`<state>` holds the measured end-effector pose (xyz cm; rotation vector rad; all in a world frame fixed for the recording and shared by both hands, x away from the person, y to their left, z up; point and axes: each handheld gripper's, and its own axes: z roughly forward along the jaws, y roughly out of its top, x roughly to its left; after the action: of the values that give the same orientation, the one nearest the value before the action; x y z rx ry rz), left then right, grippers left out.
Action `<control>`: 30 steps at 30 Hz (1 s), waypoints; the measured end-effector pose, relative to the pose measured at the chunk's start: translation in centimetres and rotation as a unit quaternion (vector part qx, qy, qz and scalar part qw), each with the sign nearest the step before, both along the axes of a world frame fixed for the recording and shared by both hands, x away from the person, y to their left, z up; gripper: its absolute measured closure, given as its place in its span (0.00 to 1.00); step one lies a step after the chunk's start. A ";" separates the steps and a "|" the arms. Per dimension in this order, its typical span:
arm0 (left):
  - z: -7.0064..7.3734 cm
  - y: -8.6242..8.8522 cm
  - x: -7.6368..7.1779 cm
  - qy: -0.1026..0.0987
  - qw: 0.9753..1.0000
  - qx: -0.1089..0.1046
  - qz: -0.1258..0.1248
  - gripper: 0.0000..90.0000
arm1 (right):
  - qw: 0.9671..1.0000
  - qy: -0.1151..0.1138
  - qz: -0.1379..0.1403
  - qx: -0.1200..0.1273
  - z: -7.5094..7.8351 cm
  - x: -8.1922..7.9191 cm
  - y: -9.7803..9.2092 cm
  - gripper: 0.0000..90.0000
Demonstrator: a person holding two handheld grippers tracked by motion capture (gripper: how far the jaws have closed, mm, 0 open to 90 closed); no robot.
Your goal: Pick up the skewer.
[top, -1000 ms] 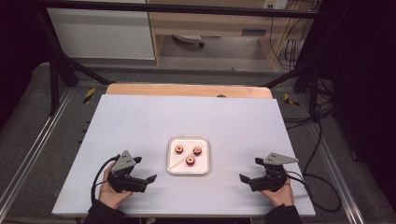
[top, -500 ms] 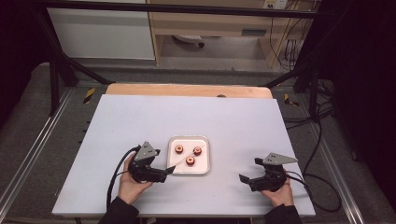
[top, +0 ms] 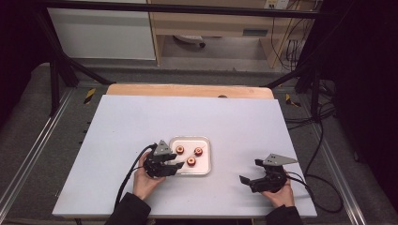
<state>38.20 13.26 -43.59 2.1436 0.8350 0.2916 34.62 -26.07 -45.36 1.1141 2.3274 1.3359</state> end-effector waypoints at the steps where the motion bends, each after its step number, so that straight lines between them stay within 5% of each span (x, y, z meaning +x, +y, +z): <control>1: -0.2 -0.1 0.1 0.002 1.000 0.007 0.000 0.64 | 1.000 0.000 0.000 0.000 0.0 0.0 0.0 0.02; 15: -1.2 -0.6 0.4 0.013 0.999 0.028 -0.024 0.97 | 1.000 0.000 0.003 -0.001 0.0 0.0 0.0 0.02; 30: 0.6 0.1 -0.4 -0.008 0.999 0.015 -0.027 0.98 | 1.000 -0.013 0.010 -0.011 0.7 0.1 0.6 0.03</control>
<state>37.78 13.39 -42.95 2.1853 0.7661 0.2944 34.69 -25.49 -44.71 1.0623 2.3355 1.3201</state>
